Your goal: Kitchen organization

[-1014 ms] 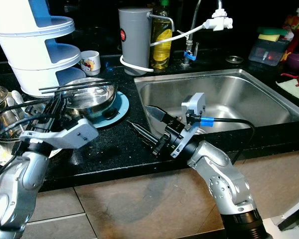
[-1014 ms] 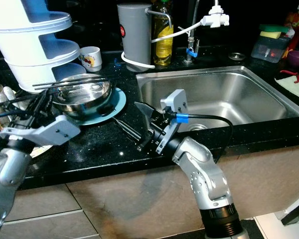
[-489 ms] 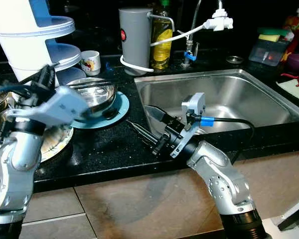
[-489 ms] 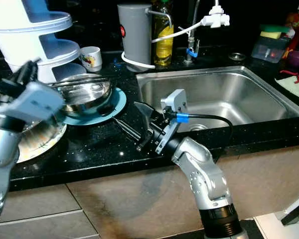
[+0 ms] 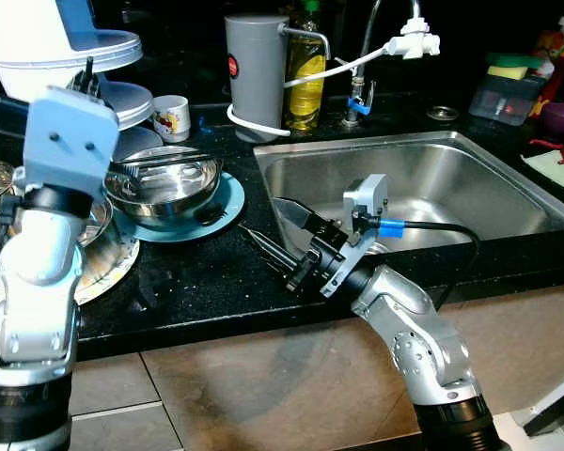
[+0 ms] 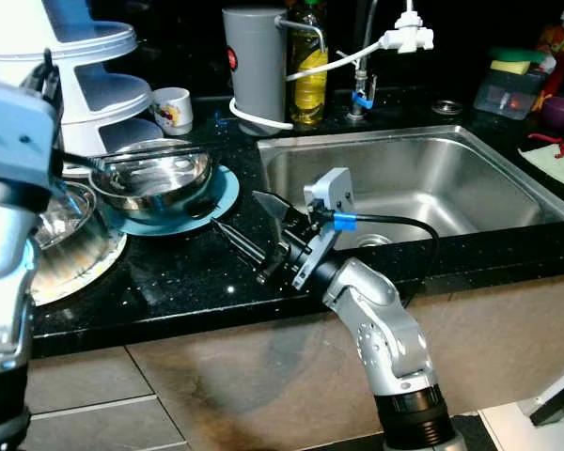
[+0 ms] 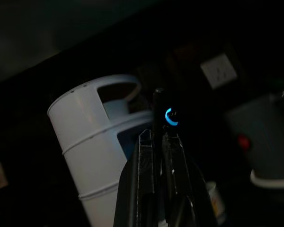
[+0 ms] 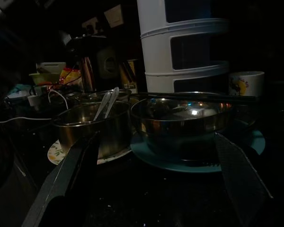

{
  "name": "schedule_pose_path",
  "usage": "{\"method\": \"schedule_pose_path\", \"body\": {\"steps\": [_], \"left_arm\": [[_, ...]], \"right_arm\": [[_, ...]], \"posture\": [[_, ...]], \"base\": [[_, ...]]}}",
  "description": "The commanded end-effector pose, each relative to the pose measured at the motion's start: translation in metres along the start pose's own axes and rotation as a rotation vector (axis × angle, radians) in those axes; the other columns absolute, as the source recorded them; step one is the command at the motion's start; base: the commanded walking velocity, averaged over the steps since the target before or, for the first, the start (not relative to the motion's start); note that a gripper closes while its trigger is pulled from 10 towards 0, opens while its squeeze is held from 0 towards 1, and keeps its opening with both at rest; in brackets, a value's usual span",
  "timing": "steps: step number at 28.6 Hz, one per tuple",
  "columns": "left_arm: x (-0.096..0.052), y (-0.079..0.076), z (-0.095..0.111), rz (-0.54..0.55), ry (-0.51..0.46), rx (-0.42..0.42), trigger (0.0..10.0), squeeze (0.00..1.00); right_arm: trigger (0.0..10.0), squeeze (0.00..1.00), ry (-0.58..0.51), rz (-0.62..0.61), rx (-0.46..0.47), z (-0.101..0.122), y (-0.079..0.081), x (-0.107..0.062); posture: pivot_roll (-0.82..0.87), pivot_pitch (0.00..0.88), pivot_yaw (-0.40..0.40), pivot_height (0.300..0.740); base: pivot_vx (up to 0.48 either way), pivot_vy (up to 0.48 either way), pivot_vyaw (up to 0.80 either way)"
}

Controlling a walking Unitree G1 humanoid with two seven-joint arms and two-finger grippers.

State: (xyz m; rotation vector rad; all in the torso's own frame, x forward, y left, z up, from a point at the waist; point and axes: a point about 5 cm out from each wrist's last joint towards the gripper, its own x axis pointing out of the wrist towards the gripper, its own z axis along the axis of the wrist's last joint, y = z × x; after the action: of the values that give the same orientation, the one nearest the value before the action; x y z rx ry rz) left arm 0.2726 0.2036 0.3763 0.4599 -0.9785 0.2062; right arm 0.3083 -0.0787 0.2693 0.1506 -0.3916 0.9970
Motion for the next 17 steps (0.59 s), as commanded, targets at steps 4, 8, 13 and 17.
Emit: {"method": "schedule_pose_path", "body": {"steps": [4,8,13,17], "left_arm": [[0.014,0.008,0.002,0.089,0.006,-0.373,0.0,0.0],[0.019,0.011,-0.007,0.171,0.074,-0.612,0.0,0.0],[0.012,0.0,-0.037,0.204,0.278,-0.934,0.0,0.0],[0.001,-0.013,-0.061,0.101,0.459,-1.011,0.0,0.0]], "right_arm": [[10.0,0.0,-0.049,-0.004,0.004,0.009,0.002,0.002],[10.0,0.0,-0.063,-0.017,0.01,0.01,0.002,0.003],[10.0,0.0,-0.106,-0.082,0.024,0.011,-0.001,0.006],[10.0,0.0,-0.17,-0.155,0.048,0.019,-0.007,0.006]], "posture": [[0.04,0.168,0.005,0.74],[0.04,0.168,0.005,0.74],[0.03,0.167,0.006,0.74],[0.02,0.164,0.011,0.74]], "base": [[0.0,0.0,0.0],[0.0,0.0,0.0],[0.0,0.0,0.0],[0.0,0.0,0.0]]}}
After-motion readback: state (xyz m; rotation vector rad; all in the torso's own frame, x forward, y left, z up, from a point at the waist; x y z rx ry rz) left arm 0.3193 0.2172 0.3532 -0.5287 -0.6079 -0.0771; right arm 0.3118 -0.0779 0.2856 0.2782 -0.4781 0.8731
